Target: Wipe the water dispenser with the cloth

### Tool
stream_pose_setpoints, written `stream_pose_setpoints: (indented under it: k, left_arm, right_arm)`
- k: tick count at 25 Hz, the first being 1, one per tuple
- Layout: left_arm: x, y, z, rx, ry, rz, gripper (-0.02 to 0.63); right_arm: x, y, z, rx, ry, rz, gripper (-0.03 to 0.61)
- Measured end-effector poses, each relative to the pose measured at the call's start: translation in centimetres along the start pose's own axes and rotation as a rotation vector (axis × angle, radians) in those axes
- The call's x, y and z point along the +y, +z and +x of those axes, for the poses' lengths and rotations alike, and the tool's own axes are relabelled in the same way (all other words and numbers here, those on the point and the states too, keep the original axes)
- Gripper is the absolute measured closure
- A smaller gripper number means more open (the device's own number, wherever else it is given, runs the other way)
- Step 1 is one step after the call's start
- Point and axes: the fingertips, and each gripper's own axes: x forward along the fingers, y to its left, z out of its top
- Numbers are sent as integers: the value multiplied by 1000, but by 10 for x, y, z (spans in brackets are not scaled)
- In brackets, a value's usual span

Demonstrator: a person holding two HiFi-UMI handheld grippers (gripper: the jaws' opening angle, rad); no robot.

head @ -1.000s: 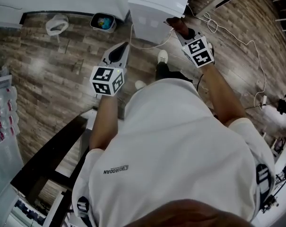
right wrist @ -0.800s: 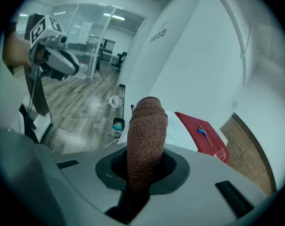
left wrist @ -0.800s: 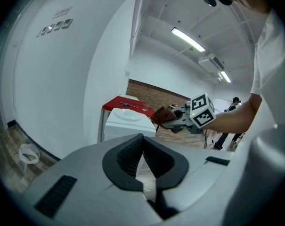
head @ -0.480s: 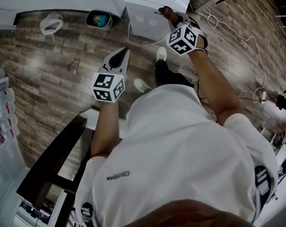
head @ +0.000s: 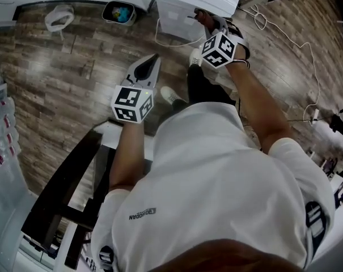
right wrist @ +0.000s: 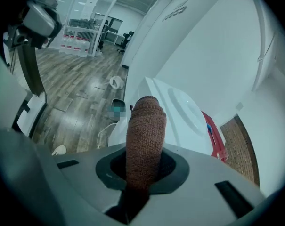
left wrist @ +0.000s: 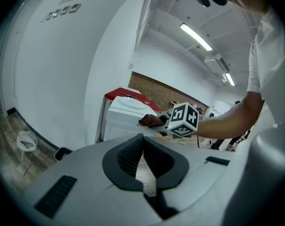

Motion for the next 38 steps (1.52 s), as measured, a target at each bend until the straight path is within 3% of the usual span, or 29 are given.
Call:
stream_pose_setpoints:
  k: [11,25,38]
  left_arm:
    - [13,-16,11,22,22,-42,621]
    - [29,-37,24,52,69,-92,621]
    - [49,-61,-2,74,159,-190,621]
  right_arm:
    - [52,-20,59,51,69,-36,528]
    - [121,-73,152,179,198,6,528]
    - [172,-105,224,287,310,28,528]
